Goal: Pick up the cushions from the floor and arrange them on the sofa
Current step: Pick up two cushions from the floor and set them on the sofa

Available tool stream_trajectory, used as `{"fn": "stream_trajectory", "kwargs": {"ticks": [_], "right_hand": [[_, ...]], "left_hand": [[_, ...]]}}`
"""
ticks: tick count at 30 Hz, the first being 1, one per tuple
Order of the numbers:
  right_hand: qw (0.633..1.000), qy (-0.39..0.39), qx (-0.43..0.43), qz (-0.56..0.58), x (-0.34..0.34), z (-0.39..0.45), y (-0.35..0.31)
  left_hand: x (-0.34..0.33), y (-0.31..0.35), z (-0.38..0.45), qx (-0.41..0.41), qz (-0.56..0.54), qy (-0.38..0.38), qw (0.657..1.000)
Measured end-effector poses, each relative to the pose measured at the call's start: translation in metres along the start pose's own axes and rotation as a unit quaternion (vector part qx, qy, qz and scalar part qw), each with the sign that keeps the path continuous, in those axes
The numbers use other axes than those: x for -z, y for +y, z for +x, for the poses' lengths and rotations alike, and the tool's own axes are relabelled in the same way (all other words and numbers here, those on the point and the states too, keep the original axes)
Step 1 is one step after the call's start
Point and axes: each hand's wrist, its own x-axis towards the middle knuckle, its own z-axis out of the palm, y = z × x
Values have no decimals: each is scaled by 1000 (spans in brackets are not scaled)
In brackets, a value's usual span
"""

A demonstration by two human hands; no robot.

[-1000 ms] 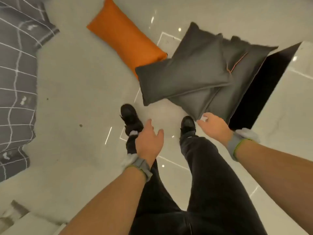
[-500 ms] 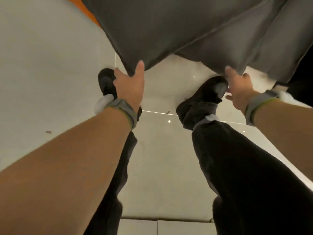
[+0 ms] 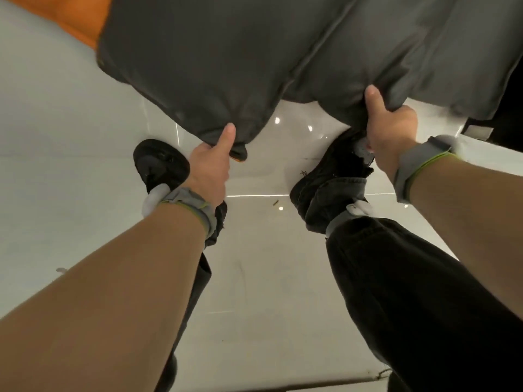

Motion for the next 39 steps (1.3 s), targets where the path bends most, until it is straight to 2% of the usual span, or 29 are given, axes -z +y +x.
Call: {"fn": "stream_trajectory", "kwargs": {"ticks": [3, 6, 8, 12, 13, 18, 22, 28, 35, 39], "right_hand": [[998, -27, 35, -45, 24, -55, -21], [993, -28, 100, -65, 59, -141, -57], [987, -21, 116, -106, 65, -174, -68], [976, -19, 171, -134, 116, -289, -135], [973, -8, 179, -149, 119, -296, -139], [962, 29, 243, -122, 193, -398, -220], [940, 50, 322, -100, 258, -477, -291], [895, 87, 425, -100, 317, -538, -371], [850, 128, 508, -46, 400, -587, -528], [842, 110, 527, 15, 435, -591, -623]], "left_hand": [[1, 19, -56, -17, -24, -29, 999], [21, 51, -140, -47, -62, -17, 997], [28, 65, -167, -38, -106, -13, 994], [96, 125, -271, -88, -170, -26, 981], [103, 127, -278, -95, -178, -15, 979], [190, 165, -379, -189, -129, 40, 973], [262, 198, -476, -263, -100, 100, 955], [312, 240, -555, -341, -45, 145, 928], [329, 376, -637, -440, -21, 198, 876], [334, 463, -668, -508, -14, 225, 831]]}}
